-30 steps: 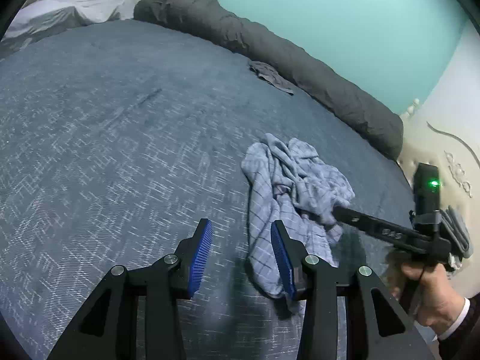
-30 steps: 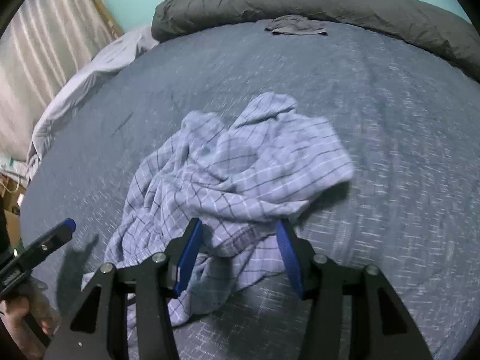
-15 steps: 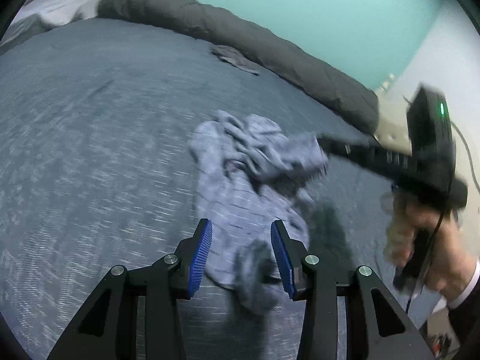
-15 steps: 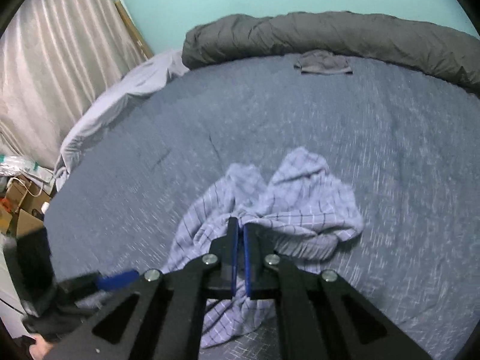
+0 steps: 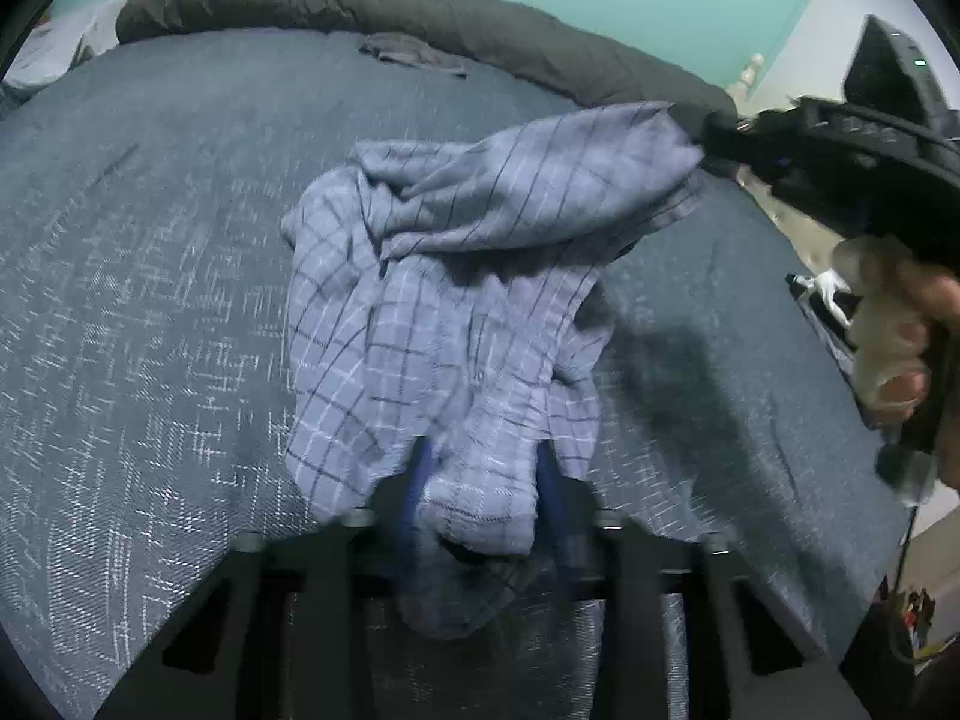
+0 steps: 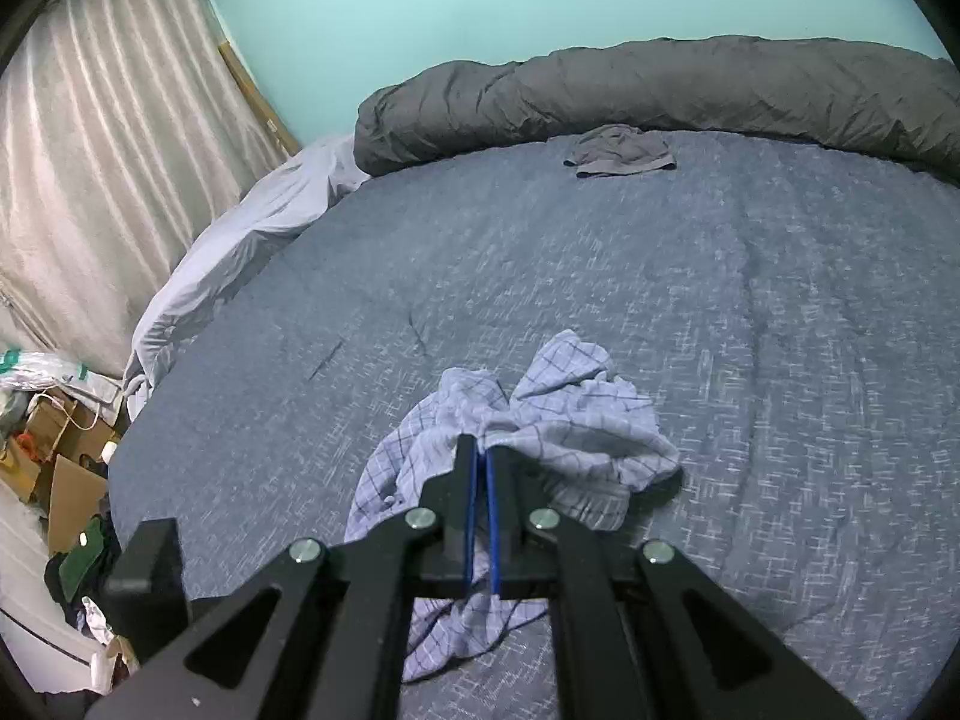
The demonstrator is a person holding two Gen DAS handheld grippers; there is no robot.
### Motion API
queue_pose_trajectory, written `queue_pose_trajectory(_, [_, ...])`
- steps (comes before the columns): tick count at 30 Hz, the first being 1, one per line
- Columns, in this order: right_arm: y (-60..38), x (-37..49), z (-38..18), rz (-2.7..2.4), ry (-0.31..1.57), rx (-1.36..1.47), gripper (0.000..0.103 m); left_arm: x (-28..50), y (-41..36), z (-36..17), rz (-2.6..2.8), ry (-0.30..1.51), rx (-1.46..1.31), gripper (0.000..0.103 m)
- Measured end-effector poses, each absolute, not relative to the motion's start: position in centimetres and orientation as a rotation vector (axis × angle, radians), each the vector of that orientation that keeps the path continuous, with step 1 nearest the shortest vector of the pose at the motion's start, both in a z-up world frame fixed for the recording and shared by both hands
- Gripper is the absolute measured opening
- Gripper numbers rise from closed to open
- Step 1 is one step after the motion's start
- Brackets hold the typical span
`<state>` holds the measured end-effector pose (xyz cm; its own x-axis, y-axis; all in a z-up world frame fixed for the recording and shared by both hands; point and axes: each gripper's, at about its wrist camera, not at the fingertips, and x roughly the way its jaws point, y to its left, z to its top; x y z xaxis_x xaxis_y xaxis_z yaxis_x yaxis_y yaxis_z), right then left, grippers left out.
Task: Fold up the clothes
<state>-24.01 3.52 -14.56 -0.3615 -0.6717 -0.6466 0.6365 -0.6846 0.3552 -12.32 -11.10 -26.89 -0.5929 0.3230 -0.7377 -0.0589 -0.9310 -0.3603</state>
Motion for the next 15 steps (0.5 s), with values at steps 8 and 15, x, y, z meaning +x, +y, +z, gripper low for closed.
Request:
queue_pose_trajectory(8, [6.8, -23.2, -11.1, -2.104, -0.091, 0.966, 0.002, -10.6, -13.2, -23.0, 2.675, -0.460, -1.124, 0.021])
queue_pose_trajectory(15, [10.6, -20.9, -5.0, -2.121, -0.106, 0.876, 0.001, -8.6, -14.4, -16.8, 2.734, -0.511, -0.946, 0.015])
